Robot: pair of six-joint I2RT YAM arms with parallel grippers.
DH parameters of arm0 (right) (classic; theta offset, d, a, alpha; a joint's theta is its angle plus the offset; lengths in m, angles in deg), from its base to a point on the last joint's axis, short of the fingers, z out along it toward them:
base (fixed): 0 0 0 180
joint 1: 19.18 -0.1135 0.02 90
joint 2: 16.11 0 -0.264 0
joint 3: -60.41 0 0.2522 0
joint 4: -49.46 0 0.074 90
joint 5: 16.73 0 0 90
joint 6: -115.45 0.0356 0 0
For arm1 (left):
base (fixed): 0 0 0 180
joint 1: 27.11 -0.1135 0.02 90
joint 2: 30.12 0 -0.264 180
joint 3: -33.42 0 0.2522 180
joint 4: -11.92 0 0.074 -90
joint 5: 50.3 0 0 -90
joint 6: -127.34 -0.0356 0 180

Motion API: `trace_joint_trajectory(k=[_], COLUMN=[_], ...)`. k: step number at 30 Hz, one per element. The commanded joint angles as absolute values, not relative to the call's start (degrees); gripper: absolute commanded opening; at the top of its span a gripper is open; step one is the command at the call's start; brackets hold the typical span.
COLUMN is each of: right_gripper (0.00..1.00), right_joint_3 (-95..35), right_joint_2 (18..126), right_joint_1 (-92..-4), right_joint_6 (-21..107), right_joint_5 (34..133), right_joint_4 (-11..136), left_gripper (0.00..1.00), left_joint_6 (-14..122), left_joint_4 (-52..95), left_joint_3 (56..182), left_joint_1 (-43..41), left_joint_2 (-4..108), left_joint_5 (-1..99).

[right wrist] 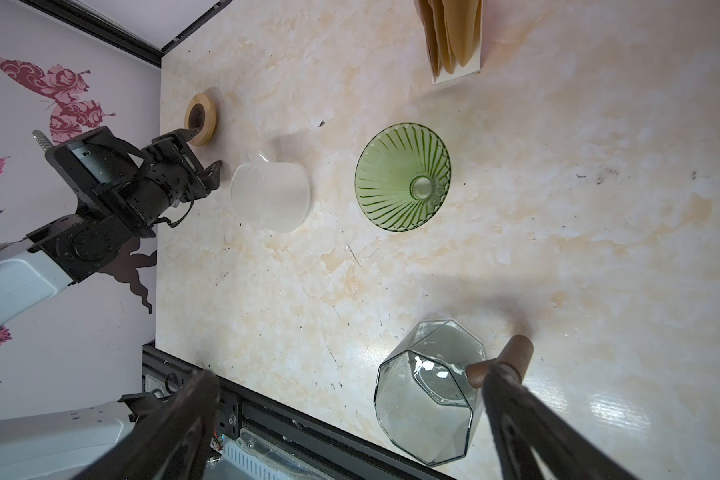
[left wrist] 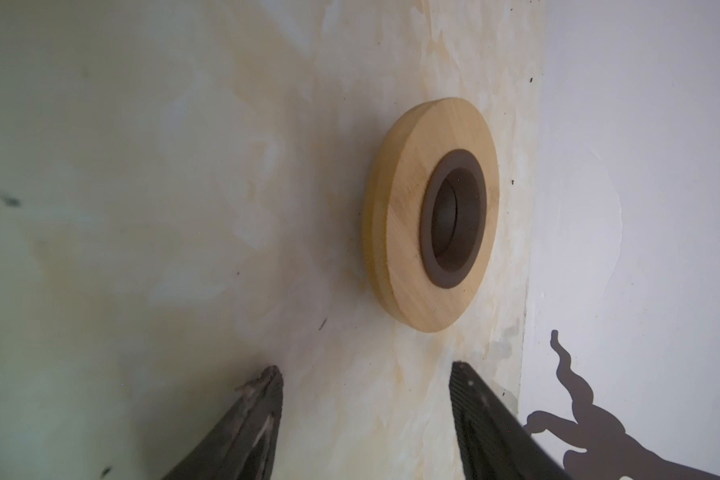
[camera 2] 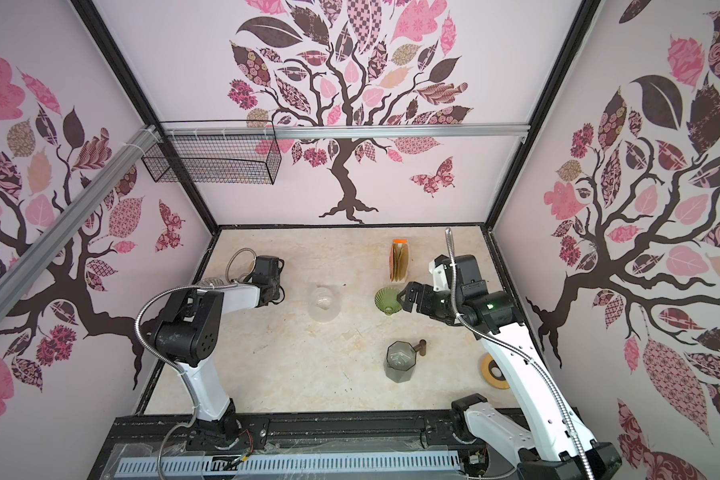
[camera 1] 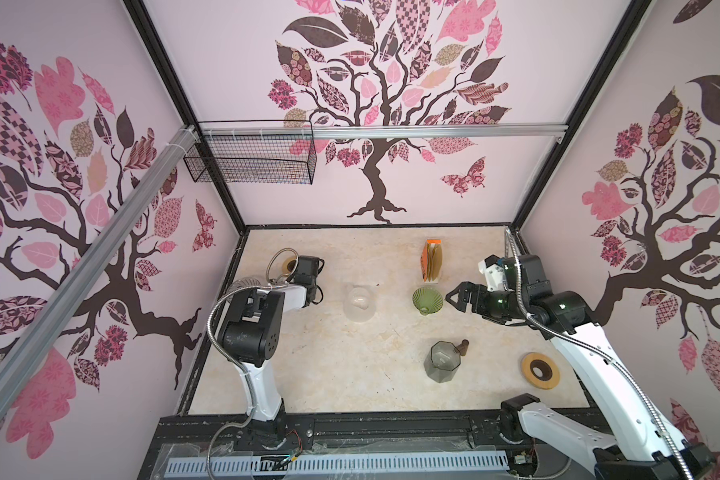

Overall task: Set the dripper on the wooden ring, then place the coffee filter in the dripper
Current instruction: 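Move the left gripper to the bamboo ring holder and close on its rim, then lift the bamboo ring holder off the table with the left gripper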

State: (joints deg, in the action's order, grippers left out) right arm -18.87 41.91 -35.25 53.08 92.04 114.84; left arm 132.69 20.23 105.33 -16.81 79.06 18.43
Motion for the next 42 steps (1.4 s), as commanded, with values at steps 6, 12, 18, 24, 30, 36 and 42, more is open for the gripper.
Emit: trace_joint_trajectory(k=[6,12,18,24,30,36,42], right_gripper=[1.0,1.0,1.0,1.0,1.0,1.0,1.0], right_joint_3=[-19.4,-19.2,-18.8,-18.5,-18.2,-18.1,-18.1], right_joint_2=[43.1,43.5,43.5,43.6,43.7,43.8,43.8], right_joint_1=[-35.7,-35.7,-35.7,-35.7,-35.7,-35.7,-35.7], right_joint_6=[51.1,50.9,51.0,51.2,51.4,51.5,51.4], right_joint_5=[93.0,93.3,93.4,93.6,93.9,93.8,93.5], right_joint_4=[115.2,115.1,115.2,115.0,114.6,114.8,114.8], left_gripper=[0.6,0.54,0.51,0.45,0.38,0.29,0.23], left_joint_6=[139.0,140.4,142.4,141.8,141.2,141.2,141.3], left_joint_4=[18.8,19.0,19.5,18.9,18.0,17.6,17.6], left_joint_3=[110.0,112.2,113.1,113.8,114.1,115.6,116.2], left_joint_1=[-17.3,-17.5,-18.3,-19.6,-20.5,-21.0,-21.3], left_joint_2=[83.0,85.5,86.8,87.3,87.7,88.6,88.8], left_joint_5=[13.8,12.5,11.2,11.7,12.4,13.3,14.1])
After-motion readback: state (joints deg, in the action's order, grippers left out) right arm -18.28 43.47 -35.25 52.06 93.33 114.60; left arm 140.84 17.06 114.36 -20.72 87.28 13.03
